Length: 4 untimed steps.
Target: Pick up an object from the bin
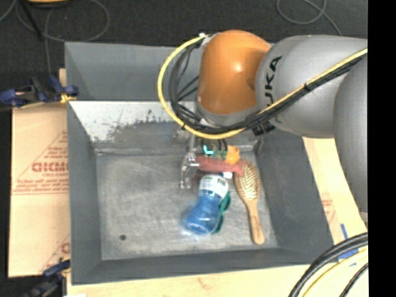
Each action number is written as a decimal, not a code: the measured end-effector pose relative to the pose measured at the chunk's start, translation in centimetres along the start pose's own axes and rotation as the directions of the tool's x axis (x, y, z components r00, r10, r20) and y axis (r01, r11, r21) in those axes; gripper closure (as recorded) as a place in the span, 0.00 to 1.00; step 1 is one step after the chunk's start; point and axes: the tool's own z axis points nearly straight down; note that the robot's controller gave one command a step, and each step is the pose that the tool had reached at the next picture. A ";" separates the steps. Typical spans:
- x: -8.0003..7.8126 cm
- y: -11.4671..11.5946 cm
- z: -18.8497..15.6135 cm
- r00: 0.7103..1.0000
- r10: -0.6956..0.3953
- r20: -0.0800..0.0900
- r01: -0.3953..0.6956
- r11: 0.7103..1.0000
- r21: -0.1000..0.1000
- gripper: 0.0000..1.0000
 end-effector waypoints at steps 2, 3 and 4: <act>2.2 -3.6 -0.2 0.997 -0.074 0.008 0.074 0.997 0.002 0.00; 4.1 -4.3 3.5 0.998 -0.069 0.011 0.069 0.998 0.002 0.00; 5.1 -5.0 5.5 0.987 -0.158 0.000 0.158 0.987 0.001 0.00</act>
Offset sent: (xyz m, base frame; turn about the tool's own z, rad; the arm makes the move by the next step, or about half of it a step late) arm -0.0415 -0.0660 -0.0006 -0.1301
